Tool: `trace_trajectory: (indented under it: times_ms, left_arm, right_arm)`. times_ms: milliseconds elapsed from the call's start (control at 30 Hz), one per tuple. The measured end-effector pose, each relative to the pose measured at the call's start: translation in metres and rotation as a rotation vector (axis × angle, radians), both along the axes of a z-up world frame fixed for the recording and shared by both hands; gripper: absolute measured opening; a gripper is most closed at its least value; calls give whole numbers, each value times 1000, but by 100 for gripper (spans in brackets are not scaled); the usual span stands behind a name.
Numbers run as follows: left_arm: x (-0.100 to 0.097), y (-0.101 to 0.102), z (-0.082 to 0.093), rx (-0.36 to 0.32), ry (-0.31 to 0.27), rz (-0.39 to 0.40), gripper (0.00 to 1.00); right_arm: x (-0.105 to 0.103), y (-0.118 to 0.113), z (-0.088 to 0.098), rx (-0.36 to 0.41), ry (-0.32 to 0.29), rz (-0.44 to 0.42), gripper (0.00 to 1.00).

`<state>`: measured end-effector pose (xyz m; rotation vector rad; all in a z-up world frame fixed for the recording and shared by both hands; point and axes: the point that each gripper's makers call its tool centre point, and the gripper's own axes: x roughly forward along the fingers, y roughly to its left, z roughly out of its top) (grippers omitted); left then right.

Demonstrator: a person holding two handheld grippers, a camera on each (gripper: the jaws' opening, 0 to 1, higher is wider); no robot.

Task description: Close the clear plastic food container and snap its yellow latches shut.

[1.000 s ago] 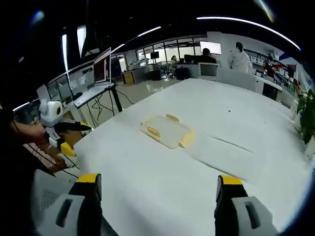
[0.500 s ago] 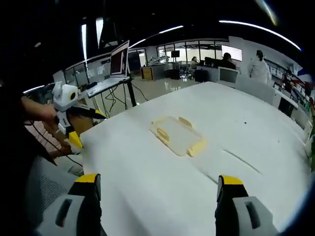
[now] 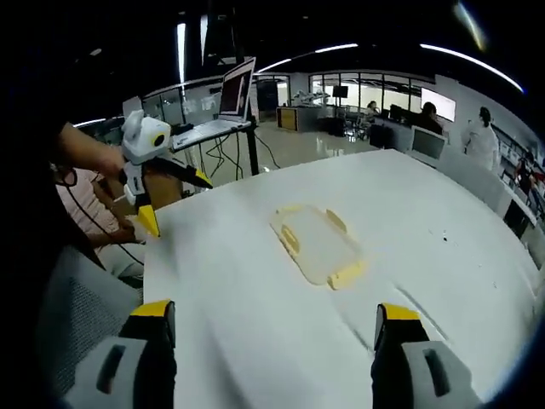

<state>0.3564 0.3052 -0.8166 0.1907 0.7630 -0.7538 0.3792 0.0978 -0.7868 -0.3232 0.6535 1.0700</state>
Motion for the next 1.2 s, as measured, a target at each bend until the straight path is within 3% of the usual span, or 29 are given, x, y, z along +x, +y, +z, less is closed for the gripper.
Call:
trace_trajectory:
  times_ms: [400,667,833,900,967,1200]
  left_arm:
    - [15,-10,-9,43,3,-80,99]
    - [28,-15,-9,96,-37,-217,99]
    - [32,-18,-12,114,-37,-260,99]
    - [37,-19,-10,126,-72,-284,99]
    - [38,-21,-11,124,-62,-301,99]
    - [49,-12,-19,169,-47,-340,99]
  right_arm:
    - [12,0,-7,-5,8,38,97]
    - [17,1,-13,-42,-13,101,94]
    - [20,3,-17,-57,-22,126,91]
    - [22,3,-20,-64,-26,131,92]
    - [27,4,-19,-61,-46,124,95]
    - [33,8,-23,-60,-22,150,91]
